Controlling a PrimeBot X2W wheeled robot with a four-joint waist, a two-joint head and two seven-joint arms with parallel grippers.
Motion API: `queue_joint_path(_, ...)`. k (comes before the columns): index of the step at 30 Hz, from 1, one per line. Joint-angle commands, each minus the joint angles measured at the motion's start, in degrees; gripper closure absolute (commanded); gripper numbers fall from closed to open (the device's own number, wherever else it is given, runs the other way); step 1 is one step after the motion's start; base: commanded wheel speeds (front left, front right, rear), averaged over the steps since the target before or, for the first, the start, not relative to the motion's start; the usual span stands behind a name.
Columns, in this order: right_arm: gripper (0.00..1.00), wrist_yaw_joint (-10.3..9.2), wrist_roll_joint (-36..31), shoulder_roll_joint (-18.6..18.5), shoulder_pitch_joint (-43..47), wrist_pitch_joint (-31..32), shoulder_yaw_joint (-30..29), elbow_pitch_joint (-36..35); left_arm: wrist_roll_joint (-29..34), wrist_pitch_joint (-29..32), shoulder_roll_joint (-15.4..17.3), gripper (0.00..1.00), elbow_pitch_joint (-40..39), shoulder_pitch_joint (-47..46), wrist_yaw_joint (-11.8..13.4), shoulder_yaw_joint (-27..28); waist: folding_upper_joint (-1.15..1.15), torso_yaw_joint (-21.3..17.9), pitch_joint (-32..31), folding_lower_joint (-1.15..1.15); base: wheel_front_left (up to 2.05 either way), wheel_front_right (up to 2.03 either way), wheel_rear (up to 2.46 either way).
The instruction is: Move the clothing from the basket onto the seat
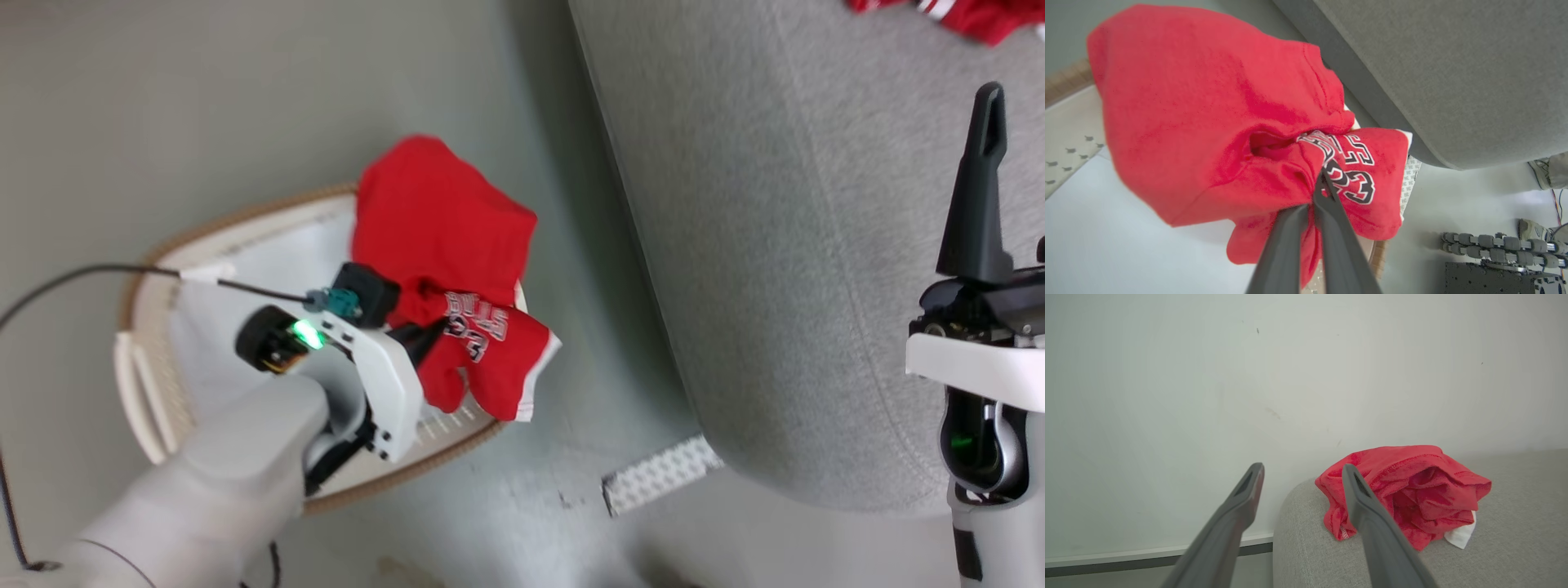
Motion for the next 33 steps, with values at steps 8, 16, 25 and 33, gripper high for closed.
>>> queue_joint_path(8, 0.00, -0.11, -2.28, -2.09, 3.60, -0.17, -0.54, 2.86, -1.79, -6.53, -3.83, 1.00, 0.31, 4.28, 0.10, -0.13, 0.00, 5.67, -15.40, 0.00, 0.00, 0.00, 0.00)
queue_joint_path(16, 0.00, -0.11, -1.01, -5.70, 7.23, -0.17, 0.62, 5.88, -3.76, -9.35, -6.18, 1.00, -1.13, 6.47, 0.10, 0.86, 0.00, 10.48, -26.80, 0.00, 0.00, 0.00, 0.00)
queue_joint_path(25, 0.00, -0.11, 0.88, -7.94, 12.38, -0.16, 1.68, 8.76, 0.14, -9.41, -5.59, 1.00, -6.59, 7.80, 0.86, 7.31, 0.00, 15.15, -35.74, 0.00, 0.00, 0.00, 0.00)
queue_joint_path(33, 0.00, -0.11, 2.54, -7.36, 16.76, -0.08, 3.74, 10.62, 4.93, -9.41, -3.68, 1.00, -14.15, 9.30, 3.80, 12.20, 0.00, 17.87, -40.74, 0.00, 0.00, 0.00, 0.00)
